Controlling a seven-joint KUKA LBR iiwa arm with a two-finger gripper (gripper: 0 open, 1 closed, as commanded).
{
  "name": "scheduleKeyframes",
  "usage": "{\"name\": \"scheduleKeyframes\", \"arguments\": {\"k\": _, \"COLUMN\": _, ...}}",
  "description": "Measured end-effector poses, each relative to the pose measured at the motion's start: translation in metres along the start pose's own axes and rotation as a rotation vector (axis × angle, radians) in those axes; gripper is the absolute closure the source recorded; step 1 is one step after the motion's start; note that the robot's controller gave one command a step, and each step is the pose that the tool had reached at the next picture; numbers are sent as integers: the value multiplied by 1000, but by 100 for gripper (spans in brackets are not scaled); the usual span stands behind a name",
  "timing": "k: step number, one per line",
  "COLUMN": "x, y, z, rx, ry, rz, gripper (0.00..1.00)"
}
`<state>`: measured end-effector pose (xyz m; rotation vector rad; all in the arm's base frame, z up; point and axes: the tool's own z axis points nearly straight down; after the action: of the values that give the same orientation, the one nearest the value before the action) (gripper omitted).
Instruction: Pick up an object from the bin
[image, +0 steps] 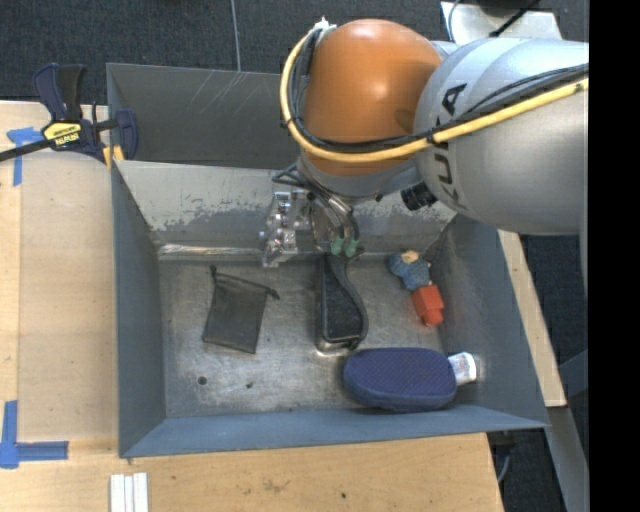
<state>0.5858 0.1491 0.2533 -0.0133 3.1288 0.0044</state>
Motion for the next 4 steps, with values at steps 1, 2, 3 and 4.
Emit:
{"name": "scheduleKeyframes", "arguments": {"k": 1, "x": 2, "y": 0, "z": 5, "rx": 2, "ry": 9, "rz": 0, "gripper": 0}}
{"name": "scheduleKeyframes", "arguments": {"k": 2, "x": 21, "y": -26, "z": 91, "rx": 3, "ry": 17, "rz": -189, "gripper": 0}}
{"name": "scheduleKeyframes", "arguments": {"k": 3, "x": -18, "y": -4, "z": 183, "rx": -1, "ry": 6, "rz": -144, "gripper": 0}}
{"name": "scheduleKeyframes", "arguments": {"k": 4, "x": -22, "y": -4, "z": 175, "rx": -4, "ry": -11, "rz": -143, "gripper": 100}}
